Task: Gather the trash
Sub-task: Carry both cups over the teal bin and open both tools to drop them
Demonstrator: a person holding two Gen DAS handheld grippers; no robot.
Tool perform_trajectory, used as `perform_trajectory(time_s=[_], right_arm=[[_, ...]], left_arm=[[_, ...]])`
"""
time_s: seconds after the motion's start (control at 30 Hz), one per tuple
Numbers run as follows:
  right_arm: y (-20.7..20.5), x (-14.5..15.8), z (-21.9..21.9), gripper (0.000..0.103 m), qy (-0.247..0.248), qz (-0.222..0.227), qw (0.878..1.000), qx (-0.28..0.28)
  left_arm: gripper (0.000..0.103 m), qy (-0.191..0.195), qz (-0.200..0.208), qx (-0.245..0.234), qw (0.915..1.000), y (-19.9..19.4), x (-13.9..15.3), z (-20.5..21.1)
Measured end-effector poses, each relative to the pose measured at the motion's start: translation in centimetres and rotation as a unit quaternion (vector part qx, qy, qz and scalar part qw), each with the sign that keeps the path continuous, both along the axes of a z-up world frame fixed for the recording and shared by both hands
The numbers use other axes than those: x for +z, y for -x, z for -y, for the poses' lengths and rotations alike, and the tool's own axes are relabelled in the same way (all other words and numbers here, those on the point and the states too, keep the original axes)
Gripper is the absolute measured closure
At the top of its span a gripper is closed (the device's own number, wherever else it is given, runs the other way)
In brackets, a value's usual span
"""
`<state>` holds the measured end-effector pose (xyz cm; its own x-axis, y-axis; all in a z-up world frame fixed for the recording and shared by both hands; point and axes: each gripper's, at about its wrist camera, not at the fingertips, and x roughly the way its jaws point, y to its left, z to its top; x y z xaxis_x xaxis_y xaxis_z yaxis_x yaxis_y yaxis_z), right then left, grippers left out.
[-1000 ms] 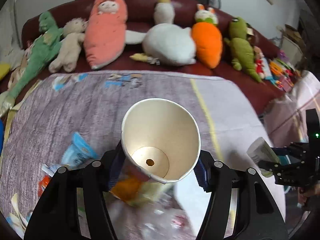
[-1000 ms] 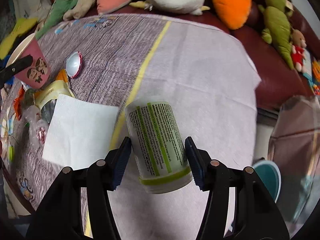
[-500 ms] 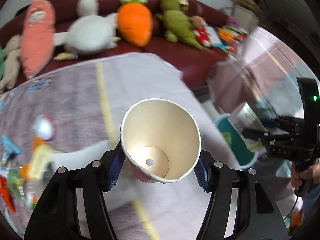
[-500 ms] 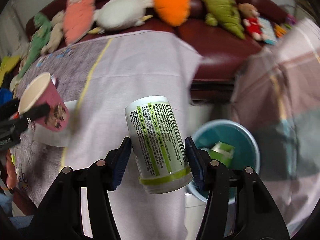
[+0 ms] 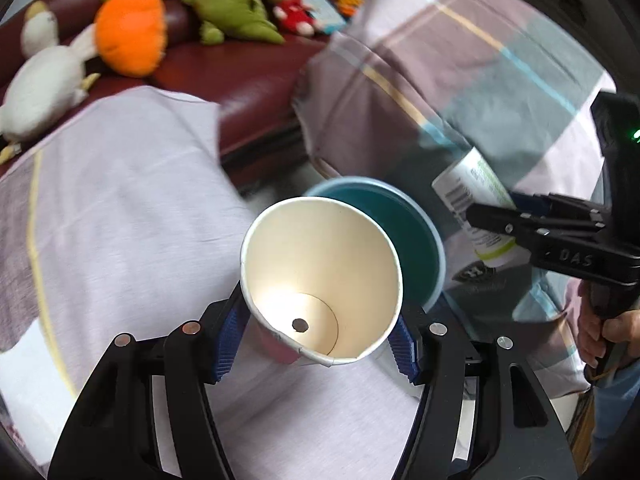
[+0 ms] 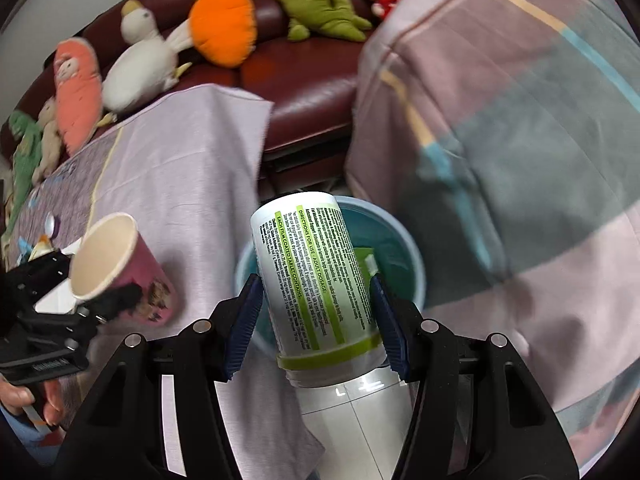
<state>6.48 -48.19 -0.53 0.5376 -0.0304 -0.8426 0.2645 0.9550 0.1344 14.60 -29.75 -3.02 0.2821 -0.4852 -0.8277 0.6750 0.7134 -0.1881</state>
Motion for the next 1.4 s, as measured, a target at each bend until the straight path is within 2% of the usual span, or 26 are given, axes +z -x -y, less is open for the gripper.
perform_trajectory(time_s=[0.13, 0.47, 0.6, 0.67, 0.7, 0.73, 1.03, 1.4], right_arm=[[0.2, -0.8, 1.5, 0.050, -0.005, -0.003, 1.000, -0.014], [0.1, -2.1, 4.0, 0.050, -0.011, -0.015, 0.999, -0.029], [-0.1, -2.5, 4.5, 0.050, -0.011, -0.019, 0.999, -0.033], [-0.1, -2.6, 4.6, 0.050, -0.010, -0.020, 0.999, -0.034], [-0.2, -2.6, 4.6, 0.050, -0.010, -0.020, 0.999, -0.033], [-0.3, -2.6, 4.5, 0.050, -0.010, -0.020, 0.999, -0.033], [-0.5, -2.8, 4.1, 0.050, -0.009, -0.022, 0.999, -0.028], [-2.1, -4.0, 2.8, 0.049, -0.008, -0.043, 0.999, -0.010]], left_arm=[[0.040, -0.013, -0.017, -0.020, 0.9996, -0.1, -1.9, 3.4], [0.039, -0.023, -0.043, -0.038, 0.9981, -1.2, -4.6, 7.5], [0.033, -0.034, -0.042, -0.041, 0.9977, -1.6, -5.4, 8.7], [0.020, -0.040, -0.042, -0.041, 0.9975, -1.7, -5.6, 9.0], [0.013, -0.042, -0.039, -0.039, 0.9976, -1.6, -5.6, 8.9], [0.012, -0.043, -0.034, -0.037, 0.9978, -1.7, -5.5, 8.8], [0.012, -0.042, -0.026, -0.016, 0.9987, -1.9, -4.7, 7.0], [0.009, -0.026, -0.014, 0.022, 0.9993, -1.9, -2.8, 2.5]])
